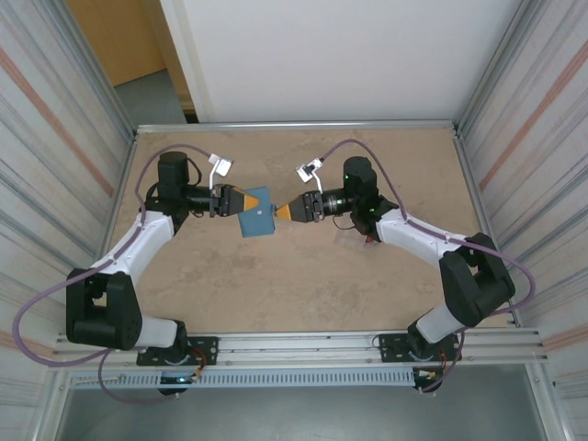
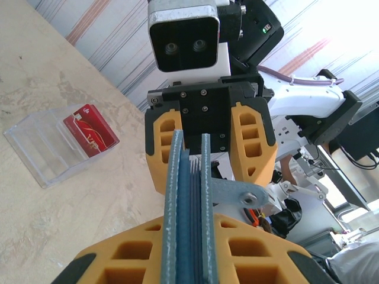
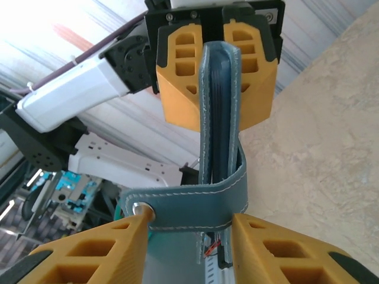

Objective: Put the credit cards into the card holder
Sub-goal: Close the button on the card holder.

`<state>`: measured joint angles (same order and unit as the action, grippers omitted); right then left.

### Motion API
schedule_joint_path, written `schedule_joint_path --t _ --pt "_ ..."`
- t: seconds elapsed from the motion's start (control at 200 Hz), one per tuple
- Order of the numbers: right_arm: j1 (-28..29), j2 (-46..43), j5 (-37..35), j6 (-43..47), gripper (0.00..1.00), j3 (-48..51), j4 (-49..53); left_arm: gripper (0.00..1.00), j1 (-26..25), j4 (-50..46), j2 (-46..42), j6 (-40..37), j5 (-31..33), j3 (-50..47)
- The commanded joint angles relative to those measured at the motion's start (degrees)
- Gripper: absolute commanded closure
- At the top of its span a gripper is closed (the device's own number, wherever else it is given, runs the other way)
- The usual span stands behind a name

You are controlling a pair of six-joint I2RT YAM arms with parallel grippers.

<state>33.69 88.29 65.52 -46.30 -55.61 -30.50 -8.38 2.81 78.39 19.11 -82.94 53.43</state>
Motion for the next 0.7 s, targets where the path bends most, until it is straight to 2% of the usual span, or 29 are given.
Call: schedule_joint_path --t 0.0,0.401,0.697 --pt "1.11 0.83 1.73 -0.52 0.61 -2.29 -1.94 1.00 -0.66 -0.67 -0.82 -0.96 -1.10 1.94" --pt "1.71 3.64 -1.87 1.21 0.60 -4.98 1.24 1.00 -1.63 -0.94 -0.76 -0.80 -0.21 1.63" --pt "1.12 4.52 -4.68 5.28 0.55 -8.26 10.28 1.00 -1.63 -1.93 -0.80 -1.86 0.29 1.59"
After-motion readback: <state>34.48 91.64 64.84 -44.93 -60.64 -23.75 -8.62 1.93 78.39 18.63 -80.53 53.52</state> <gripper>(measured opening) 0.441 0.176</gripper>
